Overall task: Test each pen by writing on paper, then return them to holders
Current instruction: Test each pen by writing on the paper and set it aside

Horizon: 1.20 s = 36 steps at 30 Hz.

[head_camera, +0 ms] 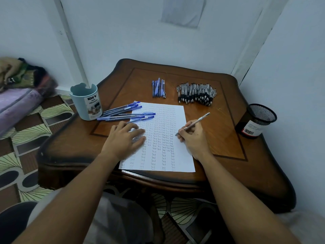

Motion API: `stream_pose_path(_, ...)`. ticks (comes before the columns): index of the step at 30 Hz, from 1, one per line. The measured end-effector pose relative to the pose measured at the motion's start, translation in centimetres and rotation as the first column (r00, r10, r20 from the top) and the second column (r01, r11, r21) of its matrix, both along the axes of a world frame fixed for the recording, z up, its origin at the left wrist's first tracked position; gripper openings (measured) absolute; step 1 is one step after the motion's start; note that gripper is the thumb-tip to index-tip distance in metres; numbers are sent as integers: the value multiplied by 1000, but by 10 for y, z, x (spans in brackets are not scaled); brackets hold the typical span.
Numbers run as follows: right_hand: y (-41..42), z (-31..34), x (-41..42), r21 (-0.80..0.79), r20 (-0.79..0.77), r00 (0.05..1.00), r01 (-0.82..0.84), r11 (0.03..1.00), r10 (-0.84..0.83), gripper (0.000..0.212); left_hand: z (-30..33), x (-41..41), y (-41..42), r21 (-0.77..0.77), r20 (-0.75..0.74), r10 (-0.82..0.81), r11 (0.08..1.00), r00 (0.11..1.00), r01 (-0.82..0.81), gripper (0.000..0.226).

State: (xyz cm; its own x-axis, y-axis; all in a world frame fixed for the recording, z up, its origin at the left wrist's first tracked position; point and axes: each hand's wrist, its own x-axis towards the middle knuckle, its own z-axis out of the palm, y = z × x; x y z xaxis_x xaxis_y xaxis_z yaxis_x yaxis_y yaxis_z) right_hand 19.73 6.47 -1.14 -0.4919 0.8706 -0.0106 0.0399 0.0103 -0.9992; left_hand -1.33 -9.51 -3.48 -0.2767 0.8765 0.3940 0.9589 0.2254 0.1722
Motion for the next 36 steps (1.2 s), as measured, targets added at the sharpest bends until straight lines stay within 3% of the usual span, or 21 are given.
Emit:
stream_pose_path(12,-2,3,0,15,38,999,10,1000,-10,28,1,-1,0,12,24,10,1000,1000,-10,56)
stream_pose_path(17,0,8,-2,-75,77,996,57,996,-51,24,11,3,4,-210,54,63,976,997,-50,78)
stream_pose_path(20,0,17,-11,-141,135,990,57,988,-38,23,24,3,7,-322,-75,51,944,996,-73,57)
stream_pose_path(23,-3,22,-22,-175,136,991,35,984,-11,24,33,-1,6,-358,-52,62,930,997,-77,47)
stream_pose_path(27,-8,27,-34,-164,154,988,43,986,-17,27,35,-7,-1,-304,-19,37,952,999,-41,40)
stream_pose_path(30,-13,36,-45,-37,205,978,50,998,-41,18,40,-13,-11,-213,36,64,975,997,-55,42)
stream_pose_path(32,-18,47,-54,51,233,972,2,999,-14,8,47,-19,-19,-152,36,81,986,996,-75,43)
stream_pose_path(36,-35,71,-90,161,349,929,-193,968,127,21,69,-29,-43,-90,5,177,980,984,-176,23)
